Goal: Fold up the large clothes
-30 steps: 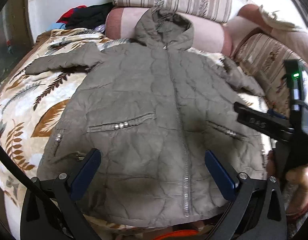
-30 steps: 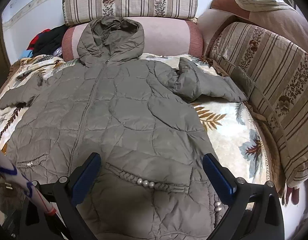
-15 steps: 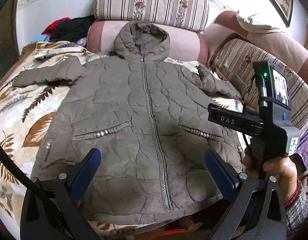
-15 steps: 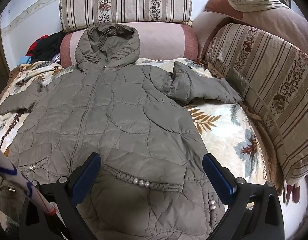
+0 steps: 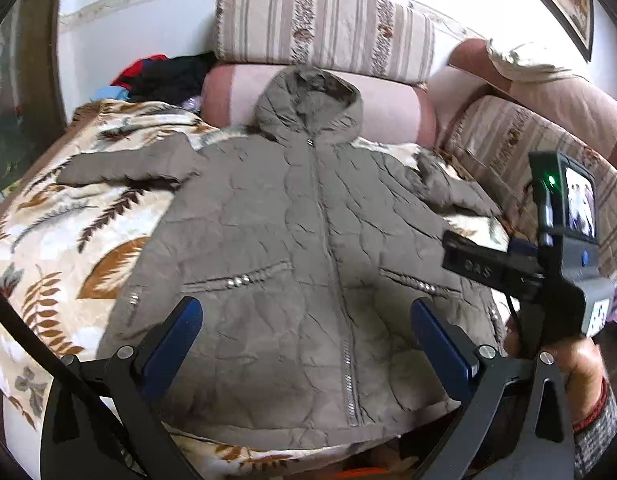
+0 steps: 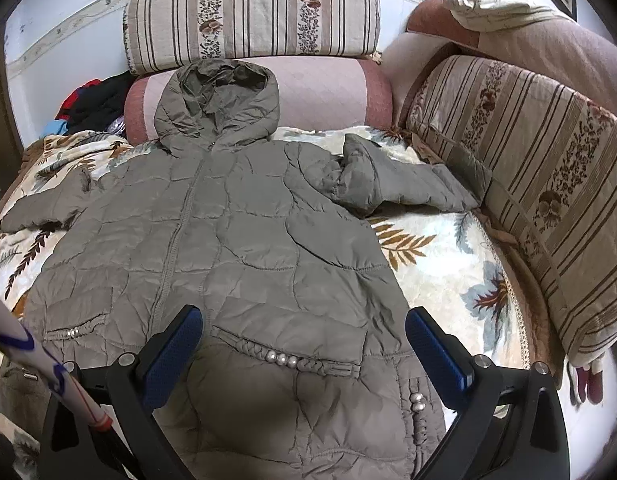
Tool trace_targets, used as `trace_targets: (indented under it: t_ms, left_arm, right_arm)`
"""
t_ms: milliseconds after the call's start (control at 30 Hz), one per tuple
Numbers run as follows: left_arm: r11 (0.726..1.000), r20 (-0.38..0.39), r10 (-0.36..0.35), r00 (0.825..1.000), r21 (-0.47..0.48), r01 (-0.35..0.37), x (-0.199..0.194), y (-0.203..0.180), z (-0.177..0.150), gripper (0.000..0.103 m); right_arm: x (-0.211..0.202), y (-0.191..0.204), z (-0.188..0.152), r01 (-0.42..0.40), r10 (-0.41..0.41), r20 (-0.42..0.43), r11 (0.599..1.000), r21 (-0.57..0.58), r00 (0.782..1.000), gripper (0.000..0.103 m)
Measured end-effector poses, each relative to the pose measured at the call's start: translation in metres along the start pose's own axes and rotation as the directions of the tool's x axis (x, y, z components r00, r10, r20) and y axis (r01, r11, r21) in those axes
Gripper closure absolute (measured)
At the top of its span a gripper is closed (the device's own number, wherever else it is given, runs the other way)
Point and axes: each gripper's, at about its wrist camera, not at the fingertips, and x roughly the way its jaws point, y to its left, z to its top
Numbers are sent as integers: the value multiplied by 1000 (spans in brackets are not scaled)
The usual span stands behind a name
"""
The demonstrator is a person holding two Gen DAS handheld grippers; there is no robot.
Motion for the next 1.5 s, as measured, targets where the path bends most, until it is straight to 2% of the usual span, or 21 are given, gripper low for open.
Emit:
trace_targets:
  t_ms: [333, 733, 933, 1267, 1500]
  left_arm:
    - [999, 5, 38, 999, -2, -38, -6, 0, 0, 0]
    - [998, -55, 65, 996, -16, -66, 15, 4, 1, 0]
    - [991, -36, 126, 991, -36, -128, 24, 23, 15, 0]
    - [957, 42, 289, 956, -25, -288, 28, 59, 43, 0]
    - [939, 42, 339, 940, -74, -335, 27, 88, 46, 0]
  right_arm:
    - [-4, -6, -6, 18, -18, -1, 1000, -1, 1000, 0]
    - [18, -7, -12, 31, -32, -51, 999, -17, 998, 0]
    - [32, -1, -10, 37, -39, -74, 999, -30, 996, 0]
    - [45, 5, -10, 58, -63, -109, 997, -50, 992, 0]
    - [46, 13, -7, 67, -76, -115, 995, -76, 990, 0]
